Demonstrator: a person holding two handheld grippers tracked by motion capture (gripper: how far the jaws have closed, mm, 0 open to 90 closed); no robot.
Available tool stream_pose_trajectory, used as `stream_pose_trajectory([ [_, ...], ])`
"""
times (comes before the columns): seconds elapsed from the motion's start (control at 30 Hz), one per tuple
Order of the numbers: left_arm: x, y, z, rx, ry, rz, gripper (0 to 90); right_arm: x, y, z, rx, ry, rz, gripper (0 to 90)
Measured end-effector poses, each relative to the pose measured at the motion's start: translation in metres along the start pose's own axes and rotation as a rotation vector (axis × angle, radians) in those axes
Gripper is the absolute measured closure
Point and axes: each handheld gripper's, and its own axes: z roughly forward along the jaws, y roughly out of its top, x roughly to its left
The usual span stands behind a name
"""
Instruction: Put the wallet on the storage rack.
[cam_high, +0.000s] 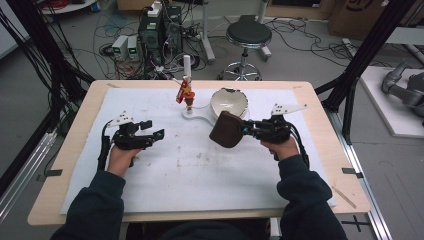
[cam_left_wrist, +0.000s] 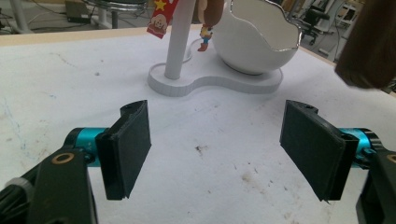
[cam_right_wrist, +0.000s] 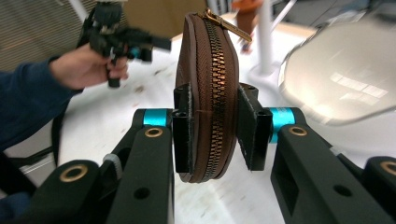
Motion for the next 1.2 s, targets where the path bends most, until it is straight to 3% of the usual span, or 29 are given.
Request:
stream_pose_trajectory([
  [0.27,0.0,0.002,-0.003,-0.035,-0.012,0.015,25.4,-0.008,0.039,-0.007,-0.061,-0.1,-0.053,70.7],
  [0.47,0.0,0.002,-0.004,-0.043,-0.024,0.016,25.4,-0.026,0.053,-0.003,-0.054,-0.212,-0.066,70.7],
  [0.63,0.002,0.003,-0.006,-0.05,-0.022,0.012,25.4,-0.039,0.056,0.009,0.007,-0.285,-0.09,70.6],
  [0.87,0.002,0.003,-0.007,-0.05,-0.024,0.01,25.4,-0.046,0.054,0.027,0.05,-0.401,-0.193,70.6],
  [1.07,0.003,0.003,-0.006,-0.047,-0.024,0.005,25.5,-0.047,0.054,0.033,0.093,-0.426,-0.297,69.4],
  [1.2,0.001,0.003,-0.005,-0.039,-0.029,0.009,25.4,-0.046,0.052,0.042,0.155,-0.436,-0.357,68.6],
])
